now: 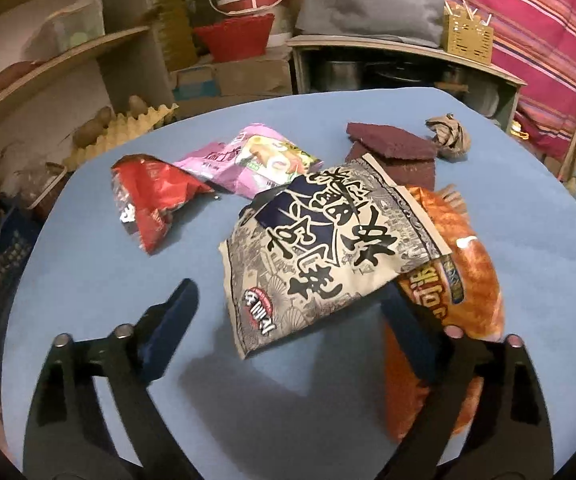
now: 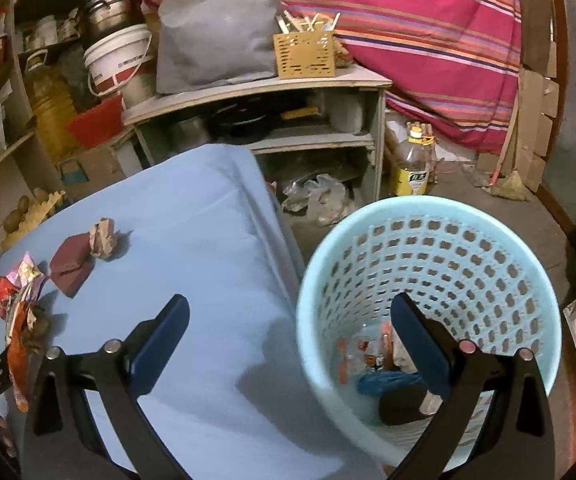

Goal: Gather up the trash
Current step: 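Return both tools to the table and grasp the printed snack bag with the left tool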

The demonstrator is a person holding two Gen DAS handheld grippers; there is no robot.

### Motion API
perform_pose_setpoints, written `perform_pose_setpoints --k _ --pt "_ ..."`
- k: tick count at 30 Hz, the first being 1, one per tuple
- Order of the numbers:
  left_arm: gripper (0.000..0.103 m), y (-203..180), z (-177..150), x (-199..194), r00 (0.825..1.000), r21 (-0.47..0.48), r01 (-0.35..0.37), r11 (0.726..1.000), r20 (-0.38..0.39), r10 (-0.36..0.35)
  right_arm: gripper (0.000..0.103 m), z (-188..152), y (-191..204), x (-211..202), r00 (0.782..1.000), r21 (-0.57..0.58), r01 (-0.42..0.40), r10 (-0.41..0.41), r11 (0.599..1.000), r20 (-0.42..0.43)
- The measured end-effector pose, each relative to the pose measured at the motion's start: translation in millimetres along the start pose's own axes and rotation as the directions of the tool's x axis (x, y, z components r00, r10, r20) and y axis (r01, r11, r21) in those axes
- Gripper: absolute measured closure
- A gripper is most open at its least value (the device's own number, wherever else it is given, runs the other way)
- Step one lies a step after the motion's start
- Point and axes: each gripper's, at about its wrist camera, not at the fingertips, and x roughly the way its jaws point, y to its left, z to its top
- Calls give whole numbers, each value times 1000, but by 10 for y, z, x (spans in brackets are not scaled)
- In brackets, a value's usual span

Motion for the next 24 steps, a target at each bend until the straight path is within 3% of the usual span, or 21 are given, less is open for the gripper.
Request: perform_pose_setpoints --k 5,9,13,19,24 --pt "55 94 100 137 999 -30 32 999 -11 -32 5 -33 225 65 1000 -56 -1 0 998 -12" --pt "66 144 141 130 1000 -37 17 999 17 -17 5 -44 352 102 1000 -74 -13 11 997 -23" --pt "85 145 162 62 999 -18 -2 1000 54 3 5 -80 521 117 999 -94 -38 35 995 -33" --pt "98 229 150 -75 994 -6 -52 999 101 53 5 -180 871 79 996 -147 -89 83 985 -46" --pt "99 400 144 -273 987 -21 -79 997 137 81 5 -318 1236 -6 991 -203 -135 127 970 -52"
